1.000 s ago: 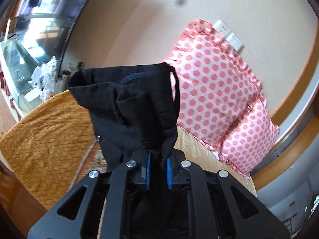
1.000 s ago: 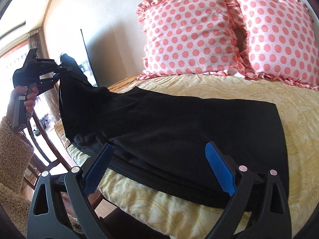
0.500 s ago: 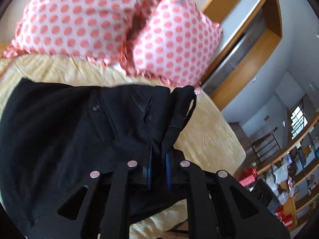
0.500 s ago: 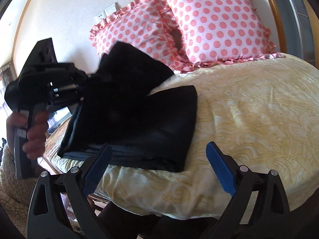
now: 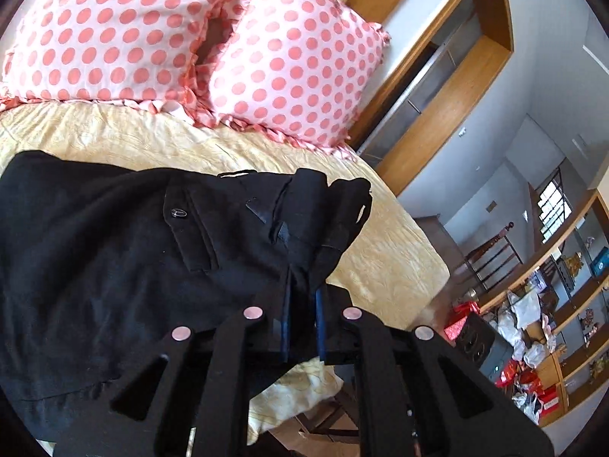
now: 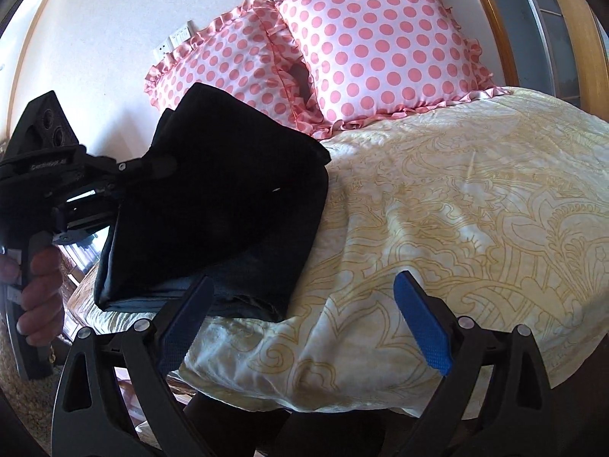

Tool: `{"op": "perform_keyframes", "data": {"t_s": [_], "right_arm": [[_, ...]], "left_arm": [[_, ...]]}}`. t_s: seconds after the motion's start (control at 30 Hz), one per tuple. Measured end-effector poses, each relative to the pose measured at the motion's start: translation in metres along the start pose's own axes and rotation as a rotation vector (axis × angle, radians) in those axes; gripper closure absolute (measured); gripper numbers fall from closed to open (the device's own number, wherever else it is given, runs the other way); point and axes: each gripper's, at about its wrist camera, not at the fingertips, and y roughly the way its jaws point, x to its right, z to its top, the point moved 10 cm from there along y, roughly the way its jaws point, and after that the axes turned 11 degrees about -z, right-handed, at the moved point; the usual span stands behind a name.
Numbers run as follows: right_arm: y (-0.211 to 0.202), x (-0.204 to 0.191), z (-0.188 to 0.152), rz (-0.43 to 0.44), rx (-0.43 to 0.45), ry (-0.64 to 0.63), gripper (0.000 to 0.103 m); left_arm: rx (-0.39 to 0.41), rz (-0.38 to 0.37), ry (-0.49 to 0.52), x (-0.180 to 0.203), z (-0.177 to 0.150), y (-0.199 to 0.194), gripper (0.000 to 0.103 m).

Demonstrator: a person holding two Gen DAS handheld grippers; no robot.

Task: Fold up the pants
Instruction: 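Fold the held trousers over with the left gripper onto the stack, then move the right gripper to the trouser waistband edge and grasp it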

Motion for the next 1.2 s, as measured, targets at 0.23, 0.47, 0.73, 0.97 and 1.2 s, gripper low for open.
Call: {"op": "perform_keyframes", "data": {"t_s": [0.23,0.47,0.73,0.97,1.2], "right_arm": [[-0.012,0.012,0.005,-0.027,0.029,0.017,0.006],[-0.033,0.012,0.035,-0.030,0.119,0.019,0.006],[-0.039,-0.055,0.063,0.086,0.196,-0.111,0.009],[0.005,-0.127,0.042,0.160,0.083,-0.225,0.013],[0.044,-0.108,-0.002,-0.020,-0.064,-0.277,0.013]], "left_arm": [[-0.100,0.041,-0.012,-0.021,-0.037,0.036,0.089],[-0.081,0.005,0.111,0.004,-0.047,0.010,0.020],[0.203,0.288,0.139,-0.051,-0.007,-0.088,0.005],[0.168,0.381,0.031,-0.111,-0.018,-0.093,0.005],[0.105,0.461,-0.024,-0.143,-0.047,-0.090,0.007]]}}
